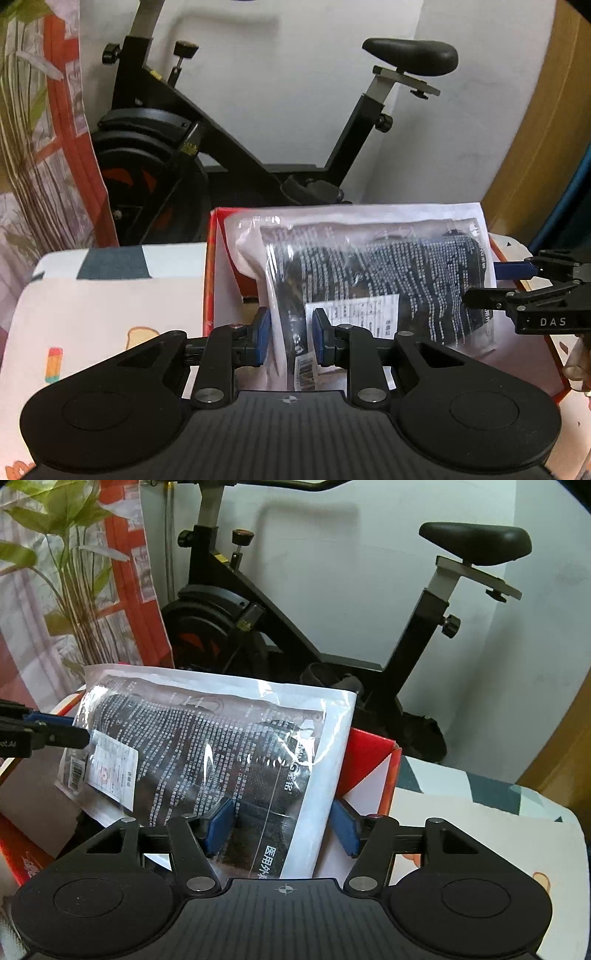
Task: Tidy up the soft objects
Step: 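Lower both packets into the red box and open both tools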
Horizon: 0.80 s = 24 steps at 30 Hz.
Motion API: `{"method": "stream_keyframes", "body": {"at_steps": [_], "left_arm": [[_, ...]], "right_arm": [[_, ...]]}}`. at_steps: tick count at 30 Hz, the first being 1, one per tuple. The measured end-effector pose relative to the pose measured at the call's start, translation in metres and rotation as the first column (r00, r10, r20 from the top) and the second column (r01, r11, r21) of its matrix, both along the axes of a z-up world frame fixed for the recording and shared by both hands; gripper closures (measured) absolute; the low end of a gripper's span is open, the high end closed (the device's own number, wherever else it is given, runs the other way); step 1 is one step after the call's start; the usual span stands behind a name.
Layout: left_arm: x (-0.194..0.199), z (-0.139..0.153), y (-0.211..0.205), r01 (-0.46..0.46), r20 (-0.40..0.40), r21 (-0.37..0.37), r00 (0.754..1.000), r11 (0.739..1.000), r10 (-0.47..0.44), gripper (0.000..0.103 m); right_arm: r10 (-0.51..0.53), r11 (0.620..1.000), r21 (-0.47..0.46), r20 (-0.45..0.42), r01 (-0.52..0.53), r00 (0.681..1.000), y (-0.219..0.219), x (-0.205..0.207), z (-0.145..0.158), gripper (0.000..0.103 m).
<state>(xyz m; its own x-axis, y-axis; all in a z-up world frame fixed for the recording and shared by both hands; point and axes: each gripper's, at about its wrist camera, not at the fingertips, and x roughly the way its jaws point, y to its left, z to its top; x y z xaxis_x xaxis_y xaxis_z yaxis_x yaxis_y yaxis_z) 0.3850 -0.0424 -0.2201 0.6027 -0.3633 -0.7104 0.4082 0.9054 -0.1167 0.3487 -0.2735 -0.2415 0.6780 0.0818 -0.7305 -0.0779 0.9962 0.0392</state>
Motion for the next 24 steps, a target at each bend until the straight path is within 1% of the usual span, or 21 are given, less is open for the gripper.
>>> {"method": "stream_keyframes", "body": {"at_steps": [2,4,5,10,12,14,15,16,17,18,21,22,24], "left_arm": [[-0.002,0.004,0.001,0.001,0.015,-0.003,1.0,1.0,-0.001,0.078],[-0.002,0.009,0.003,-0.003,0.025,-0.01,1.0,1.0,0.004,0.078],[-0.002,0.01,0.004,-0.01,0.032,-0.014,0.999,1.0,0.01,0.078],[-0.001,0.014,0.003,-0.024,0.041,-0.042,0.999,0.999,0.026,0.079],[-0.002,0.014,-0.003,-0.009,0.041,-0.045,0.999,0.999,0.01,0.078],[-0.003,0.012,-0.01,0.016,0.038,-0.048,0.999,0.999,-0.014,0.078],[-0.004,0.011,-0.013,0.025,0.038,-0.047,0.999,0.999,-0.024,0.078],[-0.004,0.01,-0.016,0.033,0.039,-0.046,0.999,0.998,-0.031,0.078],[-0.005,0.01,-0.018,0.041,0.039,-0.047,0.999,0.998,-0.039,0.078],[-0.006,0.009,-0.02,0.046,0.039,-0.048,0.998,0.998,-0.044,0.078],[-0.007,0.008,-0.022,0.058,0.04,-0.054,0.998,0.997,-0.056,0.078],[-0.008,0.008,-0.023,0.06,0.04,-0.054,0.998,0.997,-0.058,0.078],[-0.008,0.006,-0.023,0.062,0.04,-0.053,0.997,0.997,-0.06,0.078]], "right_arm": [[0.002,1.0,-0.002,0.001,-0.002,1.0,0.0,0.0,0.003,0.039],[0.002,1.0,0.005,-0.001,-0.002,1.0,-0.002,0.0,0.005,0.03],[0.003,1.0,0.012,-0.003,-0.003,1.0,-0.002,0.0,0.006,0.029],[-0.003,1.0,0.021,0.003,0.003,1.0,-0.007,-0.002,0.011,0.028],[0.004,1.0,0.031,0.001,-0.004,1.0,-0.008,-0.004,0.012,0.027],[0.014,0.999,0.038,0.008,-0.014,1.0,-0.008,-0.007,0.014,0.028],[0.025,0.999,0.043,0.014,-0.026,1.0,-0.008,-0.008,0.015,0.034],[0.035,0.998,0.043,0.017,-0.036,0.999,-0.007,-0.008,0.017,0.046],[0.043,0.998,0.039,0.02,-0.044,0.999,-0.007,-0.008,0.017,0.052],[0.048,0.998,0.031,0.022,-0.049,0.999,-0.006,-0.008,0.017,0.061],[0.07,0.997,0.014,0.031,-0.07,0.997,-0.003,-0.003,0.016,0.069],[0.073,0.997,0.01,0.019,-0.074,0.997,-0.002,0.002,0.014,0.073],[0.077,0.997,0.01,-0.016,-0.077,0.997,0.0,0.01,0.007,0.077]]}}
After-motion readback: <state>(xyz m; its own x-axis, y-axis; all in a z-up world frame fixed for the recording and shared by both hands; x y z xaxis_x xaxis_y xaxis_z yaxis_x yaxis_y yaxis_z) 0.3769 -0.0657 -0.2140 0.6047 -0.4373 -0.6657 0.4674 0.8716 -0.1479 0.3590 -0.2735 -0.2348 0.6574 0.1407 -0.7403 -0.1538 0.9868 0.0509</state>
